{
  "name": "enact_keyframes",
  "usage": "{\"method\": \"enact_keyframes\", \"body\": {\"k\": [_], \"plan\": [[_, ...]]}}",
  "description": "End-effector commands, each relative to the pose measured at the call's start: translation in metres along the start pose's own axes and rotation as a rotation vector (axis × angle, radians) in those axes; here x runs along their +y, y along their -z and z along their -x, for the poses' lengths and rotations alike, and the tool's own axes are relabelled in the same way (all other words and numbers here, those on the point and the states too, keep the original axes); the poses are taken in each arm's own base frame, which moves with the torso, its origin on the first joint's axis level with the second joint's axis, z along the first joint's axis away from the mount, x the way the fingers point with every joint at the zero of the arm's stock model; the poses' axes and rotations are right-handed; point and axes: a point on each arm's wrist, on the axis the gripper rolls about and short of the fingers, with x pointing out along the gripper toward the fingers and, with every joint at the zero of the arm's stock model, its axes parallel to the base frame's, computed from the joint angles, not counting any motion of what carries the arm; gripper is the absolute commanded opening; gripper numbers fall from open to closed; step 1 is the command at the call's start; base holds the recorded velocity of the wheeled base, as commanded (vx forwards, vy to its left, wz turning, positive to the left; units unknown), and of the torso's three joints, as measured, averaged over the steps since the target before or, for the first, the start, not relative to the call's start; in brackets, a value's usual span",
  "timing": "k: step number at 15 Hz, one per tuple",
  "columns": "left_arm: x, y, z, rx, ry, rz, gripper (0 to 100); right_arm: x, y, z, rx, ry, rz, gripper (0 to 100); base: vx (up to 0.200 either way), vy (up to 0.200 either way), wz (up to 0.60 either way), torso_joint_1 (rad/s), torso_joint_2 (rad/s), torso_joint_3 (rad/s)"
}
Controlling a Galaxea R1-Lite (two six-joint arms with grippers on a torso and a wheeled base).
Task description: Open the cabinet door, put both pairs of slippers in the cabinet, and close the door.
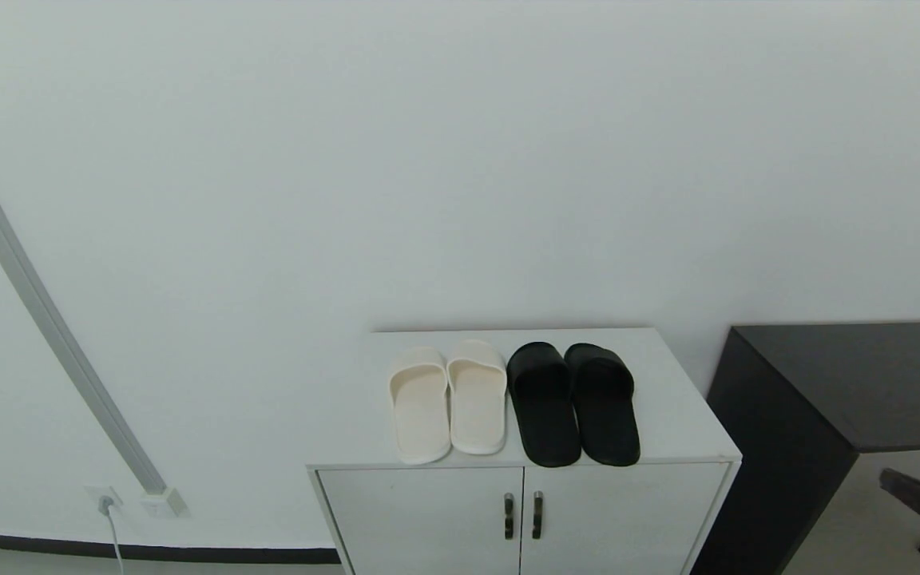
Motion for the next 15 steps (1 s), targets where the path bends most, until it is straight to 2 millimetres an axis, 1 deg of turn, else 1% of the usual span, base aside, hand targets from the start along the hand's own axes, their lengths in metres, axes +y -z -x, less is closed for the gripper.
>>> {"method": "enact_keyframes", "body": {"k": [1, 3, 4, 8, 10, 12, 15], "plan": [[0.000, 0.000, 0.000, 0.001, 0.000, -0.001, 0, 0.020, -0.014, -0.049, 0.096, -0.048, -0.028, 100, 0.000, 0.000, 0.00, 0.000, 0.00, 0.000], [0.000, 0.000, 0.000, 0.001, 0.000, -0.001, 0, 0.042, -0.017, -0.068, 0.110, -0.068, -0.022, 100, 0.000, 0.000, 0.00, 0.000, 0.00, 0.000], [0.000, 0.000, 0.000, 0.003, 0.000, -0.001, 0, 0.050, -0.018, -0.079, 0.113, -0.058, -0.029, 100, 0.000, 0.000, 0.00, 0.000, 0.00, 0.000], [0.000, 0.000, 0.000, 0.001, 0.000, -0.001, 0, 0.073, -0.014, -0.132, 0.100, -0.005, -0.005, 100, 0.000, 0.000, 0.00, 0.000, 0.00, 0.000], [0.000, 0.000, 0.000, 0.001, 0.000, -0.001, 0, 0.084, -0.010, -0.160, 0.088, 0.044, 0.004, 100, 0.000, 0.000, 0.00, 0.000, 0.00, 0.000], [0.000, 0.000, 0.000, 0.001, 0.000, -0.001, 0, 0.102, 0.000, -0.196, 0.058, 0.085, 0.014, 100, 0.000, 0.000, 0.00, 0.000, 0.00, 0.000], [0.000, 0.000, 0.000, 0.001, 0.000, -0.001, 0, 0.114, 0.011, -0.245, 0.024, 0.179, 0.019, 100, 0.000, 0.000, 0.00, 0.000, 0.00, 0.000]]}}
